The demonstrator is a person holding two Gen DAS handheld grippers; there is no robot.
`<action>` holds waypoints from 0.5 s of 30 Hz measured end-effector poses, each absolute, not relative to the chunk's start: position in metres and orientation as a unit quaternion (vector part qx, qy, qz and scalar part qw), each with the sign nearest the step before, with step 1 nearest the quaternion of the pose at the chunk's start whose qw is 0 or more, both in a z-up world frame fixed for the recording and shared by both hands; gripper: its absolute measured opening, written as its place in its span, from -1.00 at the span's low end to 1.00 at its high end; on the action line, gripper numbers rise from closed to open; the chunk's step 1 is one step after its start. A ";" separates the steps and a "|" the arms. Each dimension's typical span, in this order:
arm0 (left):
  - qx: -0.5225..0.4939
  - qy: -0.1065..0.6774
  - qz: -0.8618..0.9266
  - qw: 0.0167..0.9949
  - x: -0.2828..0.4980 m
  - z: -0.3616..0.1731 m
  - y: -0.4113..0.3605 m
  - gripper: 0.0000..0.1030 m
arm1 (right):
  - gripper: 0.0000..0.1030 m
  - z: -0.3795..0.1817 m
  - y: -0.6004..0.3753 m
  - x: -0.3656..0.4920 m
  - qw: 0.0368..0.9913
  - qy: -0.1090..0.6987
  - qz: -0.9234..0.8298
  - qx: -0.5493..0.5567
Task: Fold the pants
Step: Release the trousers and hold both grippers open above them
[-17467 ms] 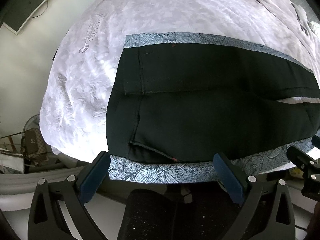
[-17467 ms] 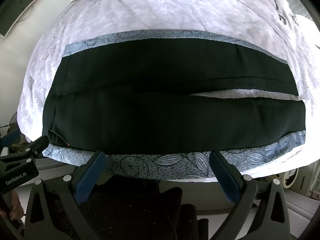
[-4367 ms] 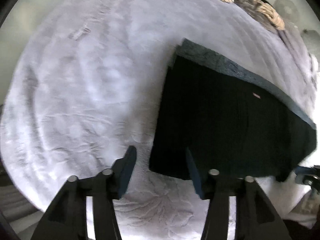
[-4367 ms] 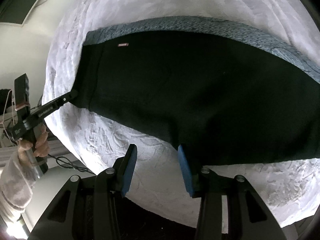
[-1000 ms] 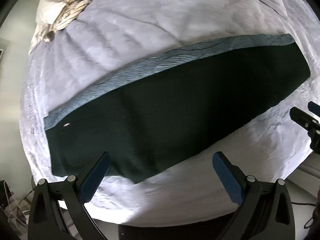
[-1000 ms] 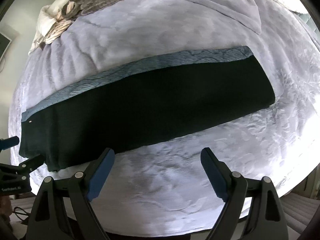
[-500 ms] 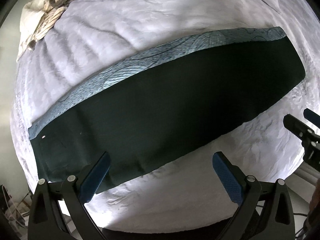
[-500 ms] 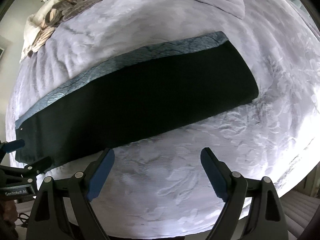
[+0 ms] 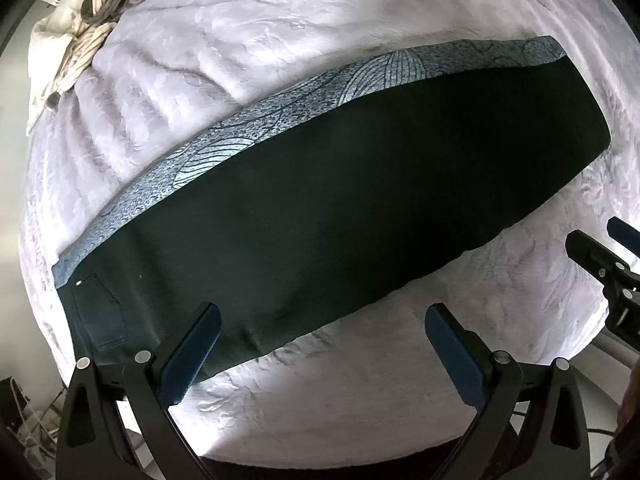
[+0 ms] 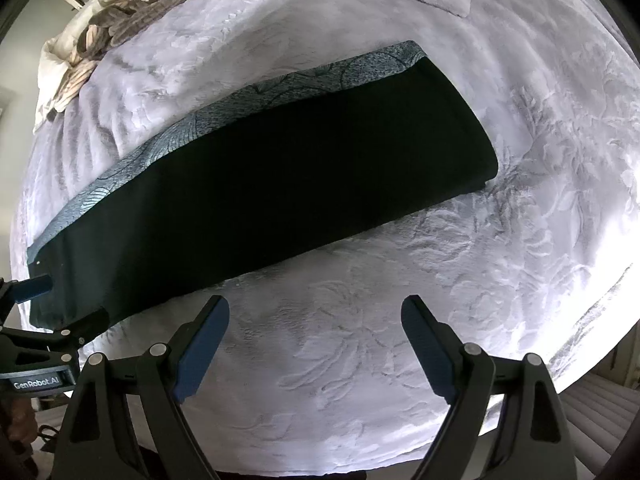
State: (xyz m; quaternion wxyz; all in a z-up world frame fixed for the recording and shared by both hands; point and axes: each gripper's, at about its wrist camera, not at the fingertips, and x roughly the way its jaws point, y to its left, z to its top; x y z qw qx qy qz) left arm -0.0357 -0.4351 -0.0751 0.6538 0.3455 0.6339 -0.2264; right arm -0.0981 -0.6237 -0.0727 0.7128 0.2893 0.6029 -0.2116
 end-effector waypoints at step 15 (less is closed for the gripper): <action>0.351 0.621 -0.218 0.666 -0.035 -0.082 -0.453 0.99 | 0.75 -0.078 -0.637 -0.099 0.712 0.606 -0.209 0.287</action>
